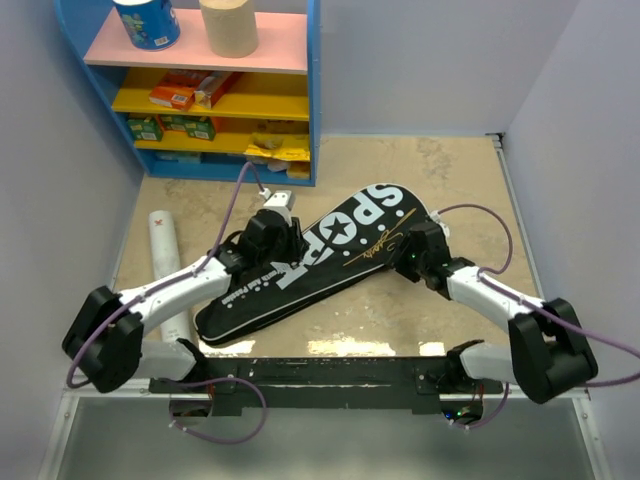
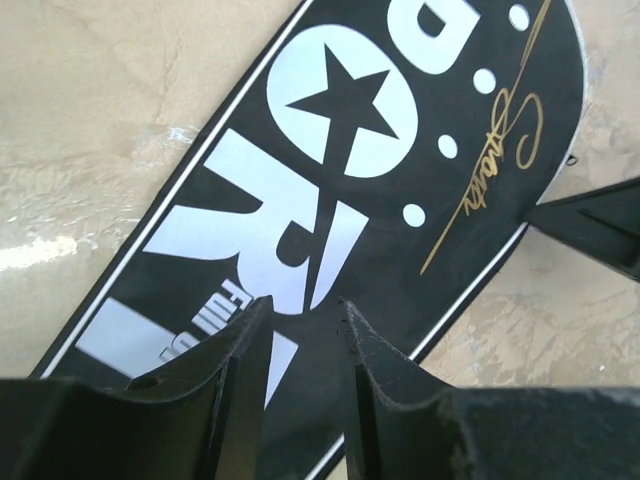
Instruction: Pack up the badminton gear
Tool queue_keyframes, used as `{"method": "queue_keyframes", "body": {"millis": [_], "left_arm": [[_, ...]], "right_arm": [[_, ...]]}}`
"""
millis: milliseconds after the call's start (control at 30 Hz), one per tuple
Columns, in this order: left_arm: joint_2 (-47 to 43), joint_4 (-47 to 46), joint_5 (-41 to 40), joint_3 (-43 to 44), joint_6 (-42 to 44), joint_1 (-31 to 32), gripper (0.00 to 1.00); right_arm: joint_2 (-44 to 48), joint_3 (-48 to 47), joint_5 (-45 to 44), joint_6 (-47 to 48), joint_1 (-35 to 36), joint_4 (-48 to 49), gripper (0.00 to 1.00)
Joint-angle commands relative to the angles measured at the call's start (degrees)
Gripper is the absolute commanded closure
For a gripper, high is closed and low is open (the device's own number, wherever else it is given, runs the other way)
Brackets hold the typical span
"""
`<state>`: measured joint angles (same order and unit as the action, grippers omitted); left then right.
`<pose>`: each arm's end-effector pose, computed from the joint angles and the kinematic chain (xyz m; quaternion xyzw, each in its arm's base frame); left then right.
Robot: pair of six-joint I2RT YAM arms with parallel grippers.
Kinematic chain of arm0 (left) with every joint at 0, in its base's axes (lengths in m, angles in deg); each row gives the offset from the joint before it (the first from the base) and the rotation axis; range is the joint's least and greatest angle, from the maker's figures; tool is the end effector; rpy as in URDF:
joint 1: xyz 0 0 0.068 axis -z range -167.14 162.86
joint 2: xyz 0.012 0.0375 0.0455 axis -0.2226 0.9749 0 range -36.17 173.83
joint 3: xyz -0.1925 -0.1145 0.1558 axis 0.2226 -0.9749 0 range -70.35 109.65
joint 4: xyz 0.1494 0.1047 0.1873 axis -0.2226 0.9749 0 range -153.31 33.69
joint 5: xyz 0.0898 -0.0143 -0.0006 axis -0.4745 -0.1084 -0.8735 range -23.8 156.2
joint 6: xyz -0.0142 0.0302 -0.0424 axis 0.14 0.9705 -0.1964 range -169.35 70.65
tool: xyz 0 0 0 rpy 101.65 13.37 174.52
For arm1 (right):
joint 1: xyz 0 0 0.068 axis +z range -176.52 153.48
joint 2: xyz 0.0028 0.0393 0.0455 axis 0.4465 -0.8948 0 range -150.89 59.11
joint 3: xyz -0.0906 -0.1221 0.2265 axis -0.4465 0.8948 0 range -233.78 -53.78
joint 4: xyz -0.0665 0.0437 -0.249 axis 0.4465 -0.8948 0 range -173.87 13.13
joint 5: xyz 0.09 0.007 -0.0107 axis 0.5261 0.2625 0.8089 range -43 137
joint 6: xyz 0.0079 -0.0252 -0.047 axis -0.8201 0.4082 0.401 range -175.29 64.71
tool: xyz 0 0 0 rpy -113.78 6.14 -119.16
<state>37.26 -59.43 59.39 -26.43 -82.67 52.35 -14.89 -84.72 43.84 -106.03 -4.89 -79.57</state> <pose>0.2179 -0.1741 0.2379 0.0191 0.8791 -0.2389 0.4120 0.2272 0.0879 0.1654 0.2428 0.8937 0.2015 0.3189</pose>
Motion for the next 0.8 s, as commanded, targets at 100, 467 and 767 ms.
{"method": "queue_keyframes", "body": {"millis": [100, 467, 767], "left_arm": [[12.6, -7.21, 3.64, 4.42, 2.47, -0.2, 0.65], [20.44, -11.44, 3.38, 1.35, 2.03, -0.11, 0.69], [20.53, -13.55, 4.08, -1.55, 1.86, -0.11, 0.69]], "right_arm": [[9.56, -7.02, -13.86, 6.17, -0.1, -21.09, 0.52], [5.19, -11.16, -18.82, 7.41, -2.99, -20.51, 0.58], [-0.53, -12.65, -17.58, 6.62, -3.08, -16.03, 0.63]]}}
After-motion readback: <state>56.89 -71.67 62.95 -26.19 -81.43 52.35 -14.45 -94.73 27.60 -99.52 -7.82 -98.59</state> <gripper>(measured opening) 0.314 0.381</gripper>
